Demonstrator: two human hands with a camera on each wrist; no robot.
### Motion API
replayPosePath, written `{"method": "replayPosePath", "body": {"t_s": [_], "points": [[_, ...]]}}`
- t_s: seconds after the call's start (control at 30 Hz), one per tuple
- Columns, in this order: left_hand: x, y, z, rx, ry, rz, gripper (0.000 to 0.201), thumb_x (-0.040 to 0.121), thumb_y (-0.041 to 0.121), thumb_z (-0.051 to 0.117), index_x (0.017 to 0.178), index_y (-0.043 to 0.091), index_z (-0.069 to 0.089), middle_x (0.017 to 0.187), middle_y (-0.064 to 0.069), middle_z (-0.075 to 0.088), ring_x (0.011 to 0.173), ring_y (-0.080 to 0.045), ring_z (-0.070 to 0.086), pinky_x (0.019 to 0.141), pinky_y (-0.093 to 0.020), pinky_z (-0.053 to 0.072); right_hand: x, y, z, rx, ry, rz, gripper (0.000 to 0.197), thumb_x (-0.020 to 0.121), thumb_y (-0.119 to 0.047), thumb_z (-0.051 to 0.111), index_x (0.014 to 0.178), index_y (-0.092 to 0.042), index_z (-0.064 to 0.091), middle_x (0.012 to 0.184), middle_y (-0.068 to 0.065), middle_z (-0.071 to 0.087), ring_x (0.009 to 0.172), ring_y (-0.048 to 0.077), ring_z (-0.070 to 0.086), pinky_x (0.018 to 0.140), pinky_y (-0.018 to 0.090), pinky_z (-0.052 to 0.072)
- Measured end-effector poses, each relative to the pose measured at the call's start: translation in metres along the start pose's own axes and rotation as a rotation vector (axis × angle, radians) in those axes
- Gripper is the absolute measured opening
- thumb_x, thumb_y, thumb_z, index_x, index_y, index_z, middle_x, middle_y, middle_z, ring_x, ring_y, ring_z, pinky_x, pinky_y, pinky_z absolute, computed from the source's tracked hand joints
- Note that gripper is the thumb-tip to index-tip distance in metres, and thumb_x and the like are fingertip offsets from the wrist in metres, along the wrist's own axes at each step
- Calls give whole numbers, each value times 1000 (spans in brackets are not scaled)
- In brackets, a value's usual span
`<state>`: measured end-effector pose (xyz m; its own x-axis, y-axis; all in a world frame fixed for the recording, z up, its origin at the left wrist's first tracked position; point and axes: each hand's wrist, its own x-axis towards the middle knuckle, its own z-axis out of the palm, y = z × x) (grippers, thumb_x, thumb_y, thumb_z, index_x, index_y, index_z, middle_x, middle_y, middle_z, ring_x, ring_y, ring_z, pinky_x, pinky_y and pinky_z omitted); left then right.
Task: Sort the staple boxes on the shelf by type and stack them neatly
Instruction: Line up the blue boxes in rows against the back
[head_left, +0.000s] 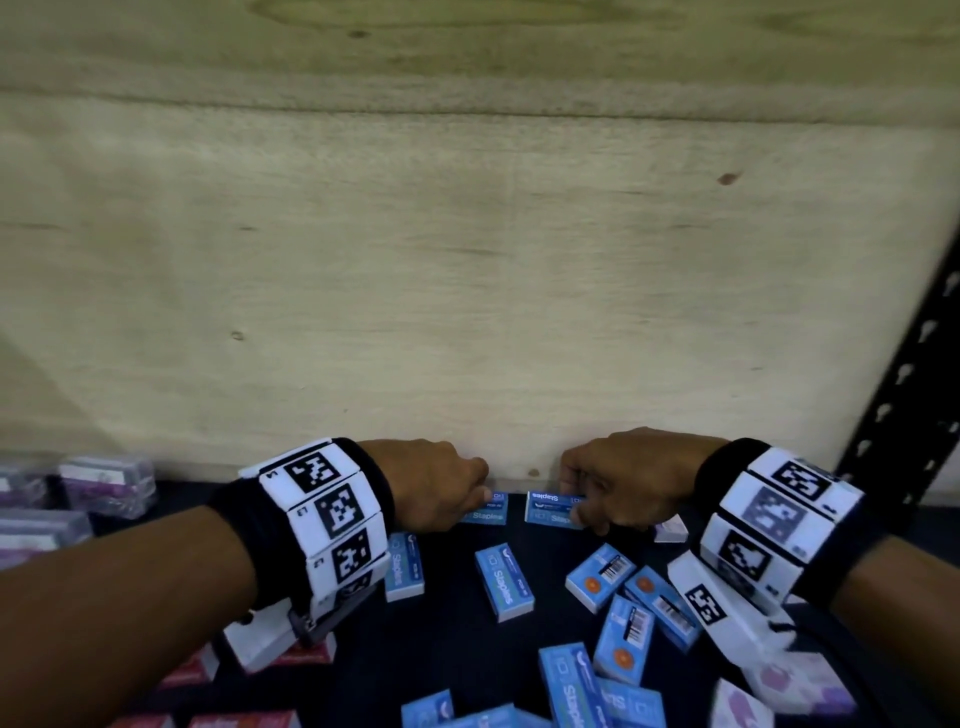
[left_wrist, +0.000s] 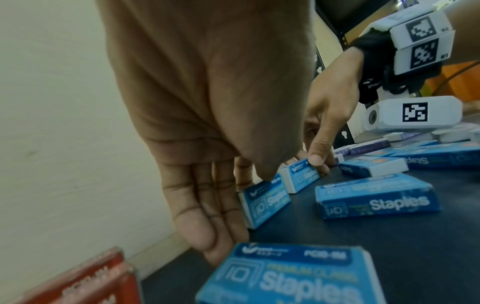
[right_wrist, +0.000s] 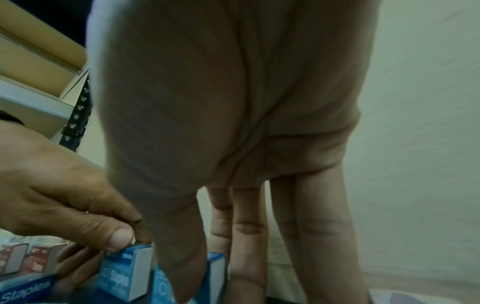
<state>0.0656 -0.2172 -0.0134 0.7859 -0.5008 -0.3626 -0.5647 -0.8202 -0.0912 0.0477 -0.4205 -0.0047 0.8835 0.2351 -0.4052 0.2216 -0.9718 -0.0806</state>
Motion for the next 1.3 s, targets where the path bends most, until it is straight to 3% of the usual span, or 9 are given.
{"method": "replayPosePath", "body": {"t_s": [0.13, 0.3, 0.57, 0.9, 1.03, 1.2, 1.3], "points": [[-1, 2, 0, -5, -10, -3, 44, 104, 50, 27, 126, 15, 45, 116, -16, 56, 88, -25, 50, 78, -36, 41, 3, -3, 0, -15, 6, -7, 11, 96, -44, 58, 100, -36, 53, 88, -10, 74, 61, 8, 62, 72, 25, 52], [0, 6, -4, 93, -22, 6, 40, 104, 41, 37, 133, 15, 44, 122, -14, 55, 104, -29, 57, 77, -34, 43, 8, -2, 0, -38, 4, -7, 14, 95, -48, 58, 99, -36, 51, 85, -9, 72, 64, 13, 65, 81, 33, 57], [6, 9, -4, 120, 7, 20, 40, 104, 40, 39, 133, 15, 50, 126, -14, 54, 110, -29, 57, 77, -32, 40, 14, -2, 2, -72, 19, -23, 17, 94, -49, 58, 102, -35, 51, 79, -11, 68, 76, 17, 68, 82, 37, 57], [6, 8, -5, 124, 37, 25, 40, 105, 39, 38, 133, 13, 49, 127, -15, 53, 110, -31, 56, 79, -32, 40, 11, 3, 2, -104, 60, 5, 16, 95, -43, 59, 104, -32, 51, 85, -10, 67, 86, 16, 65, 85, 35, 52], [5, 8, -5, 126, 27, 3, 40, 104, 40, 40, 134, 13, 47, 127, -15, 52, 111, -31, 56, 80, -34, 42, 9, 4, 4, -98, 79, 13, 18, 95, -44, 60, 104, -33, 49, 84, -11, 62, 88, 16, 59, 81, 31, 47], [-6, 3, -12, 102, 45, -57, 45, 99, 43, 51, 132, 14, 42, 126, -11, 51, 110, -27, 55, 78, -33, 42, 3, 4, 5, -83, 99, 33, 34, 90, -53, 62, 109, -30, 46, 85, -11, 50, 88, 17, 53, 76, 30, 42], [-19, -5, -18, 141, 52, -73, 40, 98, 35, 53, 132, 15, 43, 126, -10, 53, 110, -28, 56, 77, -33, 42, -4, 10, 8, 6, 114, 47, 42, 90, -55, 61, 113, -27, 40, 86, -10, 52, 82, 13, 54, 73, 30, 43]]}}
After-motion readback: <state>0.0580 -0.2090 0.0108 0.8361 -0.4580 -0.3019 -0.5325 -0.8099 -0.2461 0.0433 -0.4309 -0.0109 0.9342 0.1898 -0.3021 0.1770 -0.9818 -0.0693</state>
